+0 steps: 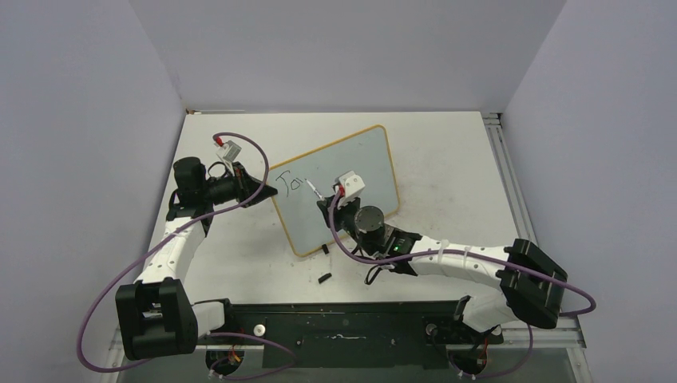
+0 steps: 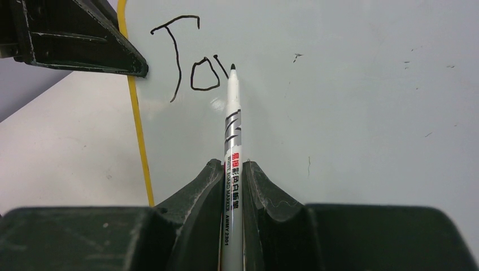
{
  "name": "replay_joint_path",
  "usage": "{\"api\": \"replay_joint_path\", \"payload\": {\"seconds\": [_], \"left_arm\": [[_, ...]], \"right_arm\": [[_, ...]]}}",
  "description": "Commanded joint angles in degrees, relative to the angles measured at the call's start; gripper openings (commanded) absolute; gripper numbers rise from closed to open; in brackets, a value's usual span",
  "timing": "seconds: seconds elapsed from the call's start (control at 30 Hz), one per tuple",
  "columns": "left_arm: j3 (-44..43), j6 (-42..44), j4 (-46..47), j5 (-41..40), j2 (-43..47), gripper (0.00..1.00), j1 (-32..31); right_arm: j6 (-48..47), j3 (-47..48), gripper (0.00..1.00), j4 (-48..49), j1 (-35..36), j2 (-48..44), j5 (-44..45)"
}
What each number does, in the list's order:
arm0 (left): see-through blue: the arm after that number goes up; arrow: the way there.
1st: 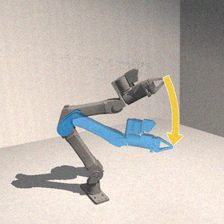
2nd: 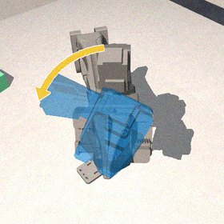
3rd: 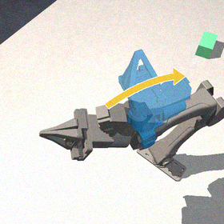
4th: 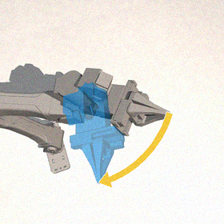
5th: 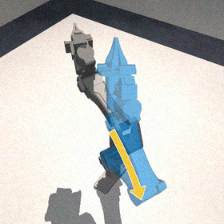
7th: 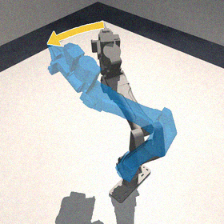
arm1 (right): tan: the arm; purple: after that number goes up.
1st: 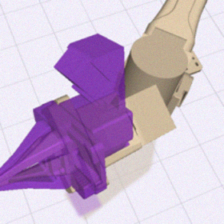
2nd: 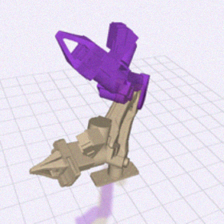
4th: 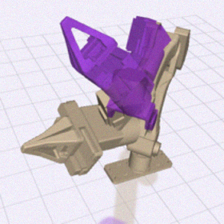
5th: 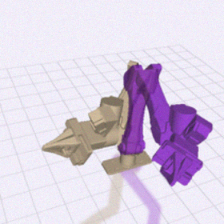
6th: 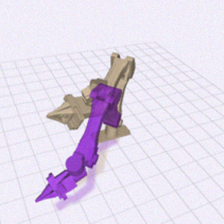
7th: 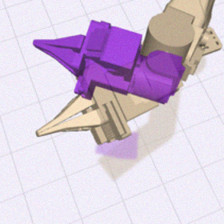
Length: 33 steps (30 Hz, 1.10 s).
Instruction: Write a sentence on the whiteboard
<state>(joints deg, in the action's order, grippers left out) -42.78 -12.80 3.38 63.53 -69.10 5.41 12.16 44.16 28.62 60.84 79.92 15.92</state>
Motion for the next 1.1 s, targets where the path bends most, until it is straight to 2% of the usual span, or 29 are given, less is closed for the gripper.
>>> {"api": "replay_joint_path", "payload": {"seconds": [0.0,0.7,1.07], "left_arm": [[-1.59,0.93,0.24,1.2,1.27,0.0,0.34],[-1.56,0.84,0.39,1.42,1.28,0.0,0.31],[-1.49,0.76,0.54,1.51,1.35,0.0,0.32]], "right_arm": [[-1.43,3.23,0.05,1.19,-0.31,-1.19,1.42],[-1.02,5.66,0.05,1.8,-3.08,3.9,-1.42],[1.07,3.0,0.05,0.66,-2.72,3.5,-1.57]]}}
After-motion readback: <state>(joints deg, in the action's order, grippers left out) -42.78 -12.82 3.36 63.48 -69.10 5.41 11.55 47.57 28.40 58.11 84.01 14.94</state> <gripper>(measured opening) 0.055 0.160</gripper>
